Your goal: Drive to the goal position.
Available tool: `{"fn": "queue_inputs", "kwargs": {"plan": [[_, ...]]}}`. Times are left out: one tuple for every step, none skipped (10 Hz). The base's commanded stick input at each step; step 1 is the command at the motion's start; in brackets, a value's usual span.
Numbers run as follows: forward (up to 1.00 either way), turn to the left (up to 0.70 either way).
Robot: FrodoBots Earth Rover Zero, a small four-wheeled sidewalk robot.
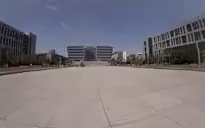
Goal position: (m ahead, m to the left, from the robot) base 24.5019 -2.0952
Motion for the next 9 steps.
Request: {"fn": "queue_inputs", "kwargs": {"plan": [[0.7, 0.02], [0.7, 0.02], [0.7, 0.02], [0.7, 0.02], [0.7, 0.02], [0.7, 0.02], [0.7, 0.02], [0.7, 0.02], [0.7, 0.02]]}}
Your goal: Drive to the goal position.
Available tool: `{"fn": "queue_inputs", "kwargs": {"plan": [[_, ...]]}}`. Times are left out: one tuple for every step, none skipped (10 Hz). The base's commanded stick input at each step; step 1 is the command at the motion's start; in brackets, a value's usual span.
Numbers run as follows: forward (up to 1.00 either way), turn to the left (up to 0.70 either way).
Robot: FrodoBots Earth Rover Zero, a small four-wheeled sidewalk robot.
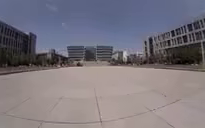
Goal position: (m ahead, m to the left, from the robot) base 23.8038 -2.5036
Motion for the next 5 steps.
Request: {"fn": "queue_inputs", "kwargs": {"plan": [[0.7, 0.02], [0.7, 0.02], [0.7, 0.02], [0.7, 0.02], [0.7, 0.02]]}}
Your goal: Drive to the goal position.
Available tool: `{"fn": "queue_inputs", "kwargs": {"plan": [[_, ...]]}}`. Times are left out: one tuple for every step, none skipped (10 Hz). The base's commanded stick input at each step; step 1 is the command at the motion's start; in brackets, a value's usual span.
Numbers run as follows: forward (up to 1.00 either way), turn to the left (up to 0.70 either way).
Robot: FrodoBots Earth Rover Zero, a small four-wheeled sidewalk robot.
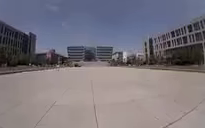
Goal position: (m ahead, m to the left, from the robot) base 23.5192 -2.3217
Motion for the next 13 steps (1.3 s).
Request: {"fn": "queue_inputs", "kwargs": {"plan": [[0.7, 0.02], [0.7, 0.02], [0.7, 0.02], [0.7, 0.02], [0.7, 0.02], [0.7, 0.02], [0.7, 0.02], [0.7, 0.02], [0.7, 0.02], [0.7, 0.02], [0.7, 0.02], [0.7, 0.02], [0.7, 0.02]]}}
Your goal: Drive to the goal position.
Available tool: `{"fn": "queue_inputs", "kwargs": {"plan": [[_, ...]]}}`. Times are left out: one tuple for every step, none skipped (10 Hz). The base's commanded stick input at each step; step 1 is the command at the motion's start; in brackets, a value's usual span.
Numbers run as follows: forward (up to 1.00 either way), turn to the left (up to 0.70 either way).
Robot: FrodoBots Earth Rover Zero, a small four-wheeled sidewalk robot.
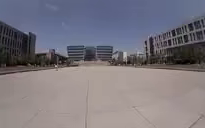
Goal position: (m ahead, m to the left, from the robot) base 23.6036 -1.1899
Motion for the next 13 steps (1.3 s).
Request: {"fn": "queue_inputs", "kwargs": {"plan": [[0.7, 0.02], [0.7, 0.02], [0.7, 0.02], [0.7, 0.02], [0.7, 0.02], [0.7, 0.02], [0.7, 0.02], [0.7, 0.02], [0.7, 0.02], [0.7, 0.02], [0.7, 0.02], [0.7, 0.02], [0.7, 0.02]]}}
